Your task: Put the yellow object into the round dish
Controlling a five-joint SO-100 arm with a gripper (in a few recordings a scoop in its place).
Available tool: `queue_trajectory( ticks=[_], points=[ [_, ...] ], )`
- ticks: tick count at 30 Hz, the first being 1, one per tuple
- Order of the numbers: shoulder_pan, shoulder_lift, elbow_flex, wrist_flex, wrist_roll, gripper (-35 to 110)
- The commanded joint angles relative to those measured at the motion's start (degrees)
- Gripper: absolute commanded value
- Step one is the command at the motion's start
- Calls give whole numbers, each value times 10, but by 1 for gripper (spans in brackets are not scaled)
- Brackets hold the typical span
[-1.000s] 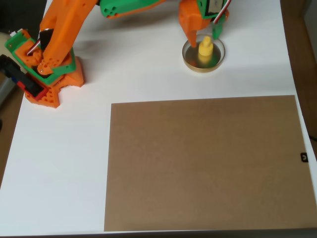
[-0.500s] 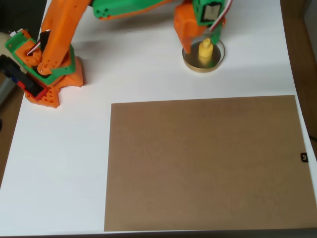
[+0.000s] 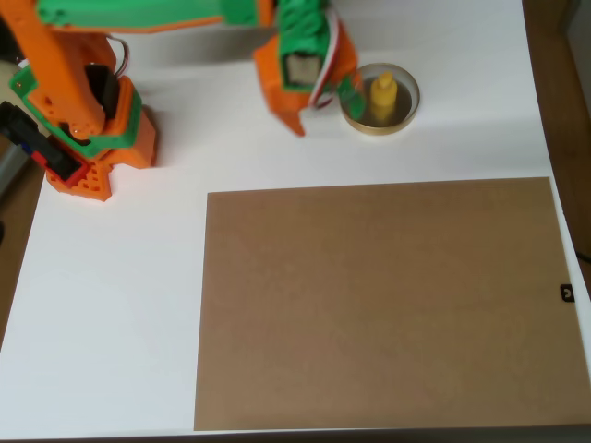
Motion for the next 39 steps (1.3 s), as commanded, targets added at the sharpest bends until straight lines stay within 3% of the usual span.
queue_trajectory(
  ticks=[1,11,21,39],
  points=[
    [56,106,44,-11,-28,22],
    [262,193,126,-67,-66,24],
    [428,218,145,-156,26,24],
    [498,367,311,-282,121,23]
  ],
)
